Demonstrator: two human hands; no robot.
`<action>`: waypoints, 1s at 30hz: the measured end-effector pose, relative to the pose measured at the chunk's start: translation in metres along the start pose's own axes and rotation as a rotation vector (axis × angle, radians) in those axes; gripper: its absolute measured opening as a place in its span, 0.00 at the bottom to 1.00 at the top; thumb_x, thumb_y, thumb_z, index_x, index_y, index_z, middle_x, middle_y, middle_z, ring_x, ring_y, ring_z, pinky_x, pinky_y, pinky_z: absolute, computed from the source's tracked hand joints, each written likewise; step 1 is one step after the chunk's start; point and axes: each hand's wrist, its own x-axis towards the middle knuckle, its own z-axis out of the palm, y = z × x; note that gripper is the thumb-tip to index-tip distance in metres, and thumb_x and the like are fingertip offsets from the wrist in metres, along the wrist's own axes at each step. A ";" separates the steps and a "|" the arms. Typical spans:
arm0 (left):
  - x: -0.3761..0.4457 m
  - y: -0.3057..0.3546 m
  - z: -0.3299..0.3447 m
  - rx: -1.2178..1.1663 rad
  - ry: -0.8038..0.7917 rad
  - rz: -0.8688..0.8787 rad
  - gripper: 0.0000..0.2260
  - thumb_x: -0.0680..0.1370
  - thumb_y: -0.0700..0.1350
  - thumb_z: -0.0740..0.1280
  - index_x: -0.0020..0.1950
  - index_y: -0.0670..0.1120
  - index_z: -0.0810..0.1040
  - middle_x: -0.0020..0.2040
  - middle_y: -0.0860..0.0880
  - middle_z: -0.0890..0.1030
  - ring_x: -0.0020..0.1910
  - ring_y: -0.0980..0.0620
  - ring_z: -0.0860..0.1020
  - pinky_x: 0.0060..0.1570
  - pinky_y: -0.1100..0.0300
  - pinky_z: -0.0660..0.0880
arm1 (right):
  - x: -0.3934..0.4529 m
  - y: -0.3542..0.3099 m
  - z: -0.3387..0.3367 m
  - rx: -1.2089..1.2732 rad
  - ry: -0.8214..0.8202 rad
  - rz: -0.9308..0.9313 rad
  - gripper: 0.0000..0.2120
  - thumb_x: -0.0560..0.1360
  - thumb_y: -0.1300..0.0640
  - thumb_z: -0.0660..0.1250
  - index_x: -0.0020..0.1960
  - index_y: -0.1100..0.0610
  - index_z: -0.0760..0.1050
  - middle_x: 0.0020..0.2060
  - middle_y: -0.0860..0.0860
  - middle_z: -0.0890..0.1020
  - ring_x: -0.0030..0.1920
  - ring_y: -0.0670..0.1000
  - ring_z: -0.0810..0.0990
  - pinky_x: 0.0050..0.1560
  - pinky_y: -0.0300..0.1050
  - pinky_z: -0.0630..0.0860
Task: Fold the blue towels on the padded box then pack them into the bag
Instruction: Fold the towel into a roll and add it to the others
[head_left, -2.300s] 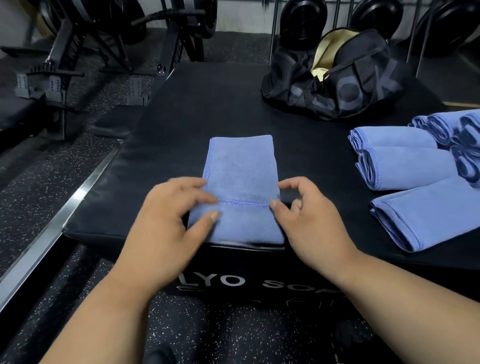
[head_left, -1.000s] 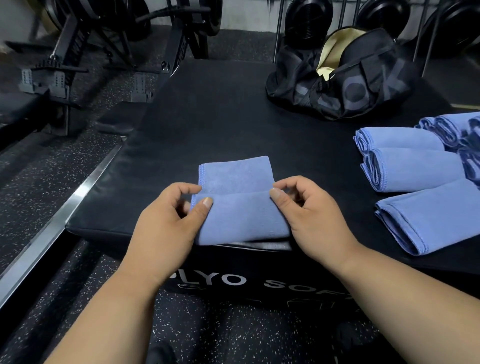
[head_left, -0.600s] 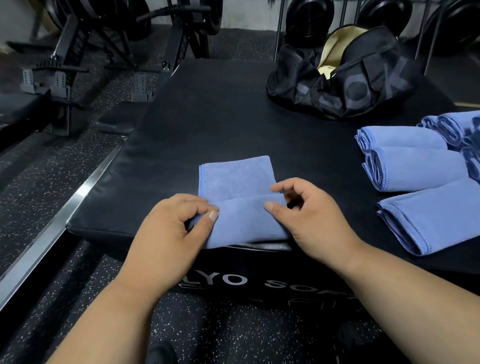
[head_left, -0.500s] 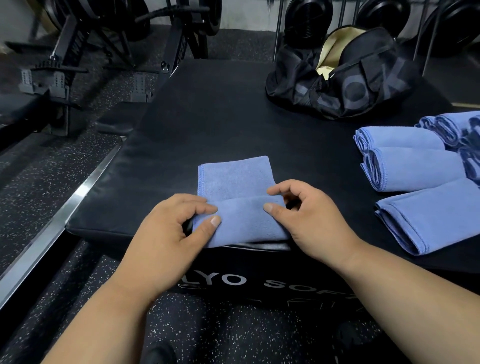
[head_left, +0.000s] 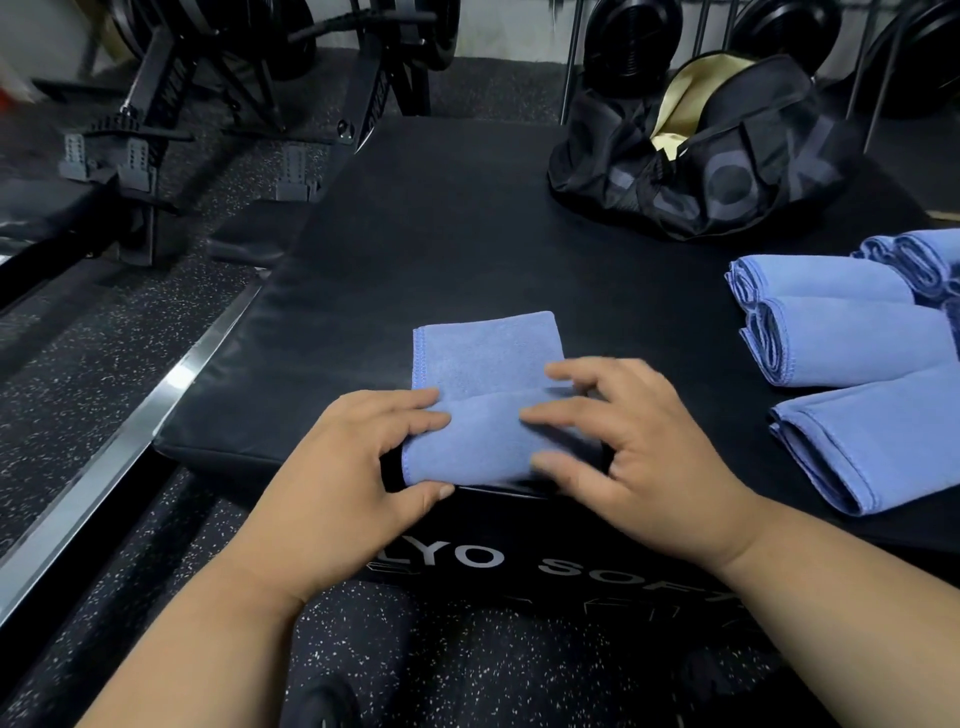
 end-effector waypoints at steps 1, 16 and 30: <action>0.000 0.000 -0.001 -0.001 0.016 0.009 0.24 0.71 0.55 0.80 0.65 0.61 0.82 0.70 0.70 0.75 0.74 0.63 0.68 0.72 0.72 0.61 | -0.001 0.002 0.000 -0.017 -0.077 -0.024 0.23 0.75 0.33 0.69 0.67 0.41 0.80 0.68 0.40 0.75 0.66 0.47 0.72 0.70 0.53 0.69; 0.000 0.003 -0.008 -0.086 0.033 -0.040 0.08 0.77 0.56 0.76 0.56 0.61 0.85 0.56 0.64 0.84 0.63 0.57 0.78 0.61 0.56 0.75 | 0.004 0.010 -0.010 0.389 -0.026 0.151 0.24 0.69 0.41 0.79 0.63 0.42 0.82 0.57 0.36 0.83 0.62 0.44 0.81 0.63 0.37 0.74; 0.009 0.016 0.006 -0.415 0.146 -0.406 0.09 0.81 0.59 0.69 0.61 0.64 0.81 0.43 0.51 0.85 0.42 0.50 0.83 0.50 0.50 0.81 | 0.021 -0.004 0.008 0.595 0.059 0.529 0.12 0.77 0.43 0.74 0.59 0.41 0.81 0.49 0.39 0.85 0.49 0.42 0.83 0.51 0.37 0.77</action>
